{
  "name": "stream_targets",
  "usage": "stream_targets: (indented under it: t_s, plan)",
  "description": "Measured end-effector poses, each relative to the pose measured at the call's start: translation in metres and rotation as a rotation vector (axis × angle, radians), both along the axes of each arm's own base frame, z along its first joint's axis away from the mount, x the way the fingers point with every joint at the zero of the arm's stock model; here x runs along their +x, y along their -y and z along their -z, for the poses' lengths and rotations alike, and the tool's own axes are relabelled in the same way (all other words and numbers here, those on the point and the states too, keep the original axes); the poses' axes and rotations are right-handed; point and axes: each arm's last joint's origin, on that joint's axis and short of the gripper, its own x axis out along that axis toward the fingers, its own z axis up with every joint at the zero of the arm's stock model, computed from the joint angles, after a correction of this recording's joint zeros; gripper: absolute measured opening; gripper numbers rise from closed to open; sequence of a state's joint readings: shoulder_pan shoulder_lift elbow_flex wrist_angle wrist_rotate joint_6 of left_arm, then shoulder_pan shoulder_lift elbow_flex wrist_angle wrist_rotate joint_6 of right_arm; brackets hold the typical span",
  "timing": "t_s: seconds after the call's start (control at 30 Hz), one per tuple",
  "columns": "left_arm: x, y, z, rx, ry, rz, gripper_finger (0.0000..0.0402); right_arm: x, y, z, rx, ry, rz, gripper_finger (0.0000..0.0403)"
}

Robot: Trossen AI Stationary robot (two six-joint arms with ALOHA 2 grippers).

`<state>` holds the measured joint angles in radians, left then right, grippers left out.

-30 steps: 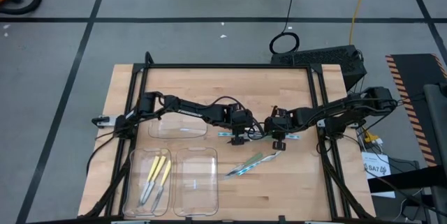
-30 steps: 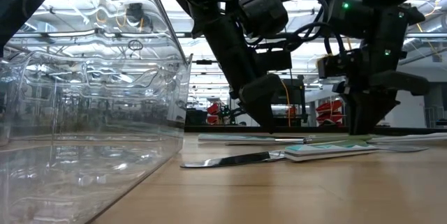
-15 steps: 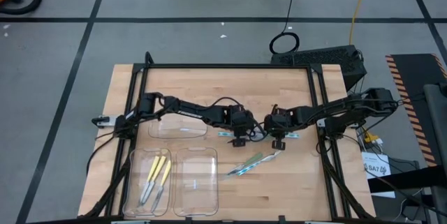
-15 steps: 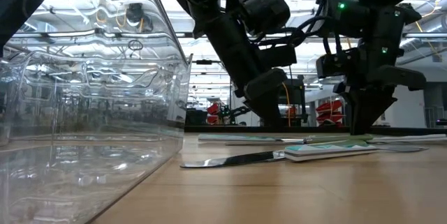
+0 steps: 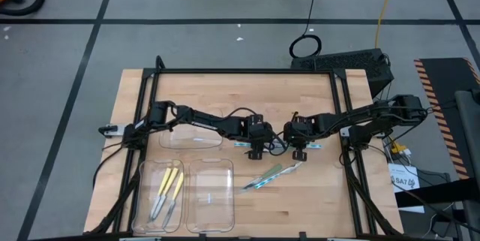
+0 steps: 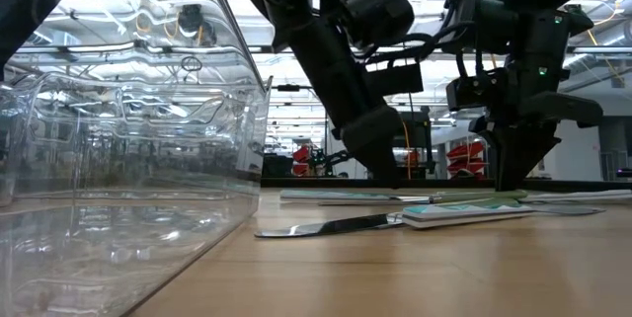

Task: Sort silverware by color (type)
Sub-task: Put the bottom green table knife into the top transparent bin

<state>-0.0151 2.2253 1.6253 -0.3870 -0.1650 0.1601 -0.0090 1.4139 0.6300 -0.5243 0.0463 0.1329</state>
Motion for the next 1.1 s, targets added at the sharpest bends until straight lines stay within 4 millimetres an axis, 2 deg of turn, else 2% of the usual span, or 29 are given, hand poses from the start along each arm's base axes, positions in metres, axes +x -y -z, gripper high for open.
stream_targets:
  t_s: [0.23, 0.37, 0.87, 1.0, 1.1]
  plan:
    - [0.0, -0.001, 0.0, 0.002, -0.005, 0.001, 0.0136, 0.0, 0.0, 0.0, -0.002, 0.0, 0.0, 0.0024]
    - [0.0, -0.006, 0.01, 0.011, -0.038, 0.007, 0.0136, 0.0, 0.0, 0.0, -0.025, -0.001, 0.003, 0.0044]
    - [-0.001, -0.01, 0.014, 0.012, -0.057, -0.003, 0.0136, -0.002, -0.009, -0.001, -0.214, -0.011, -0.02, 0.0163]
    - [-0.001, -0.01, 0.014, 0.01, -0.054, -0.006, 0.0136, -0.003, -0.003, -0.001, -0.152, -0.029, -0.001, 0.0162]
    - [0.0, -0.01, 0.015, 0.009, -0.053, -0.007, 0.0136, -0.004, 0.0, 0.0, -0.118, -0.032, 0.01, 0.0132]
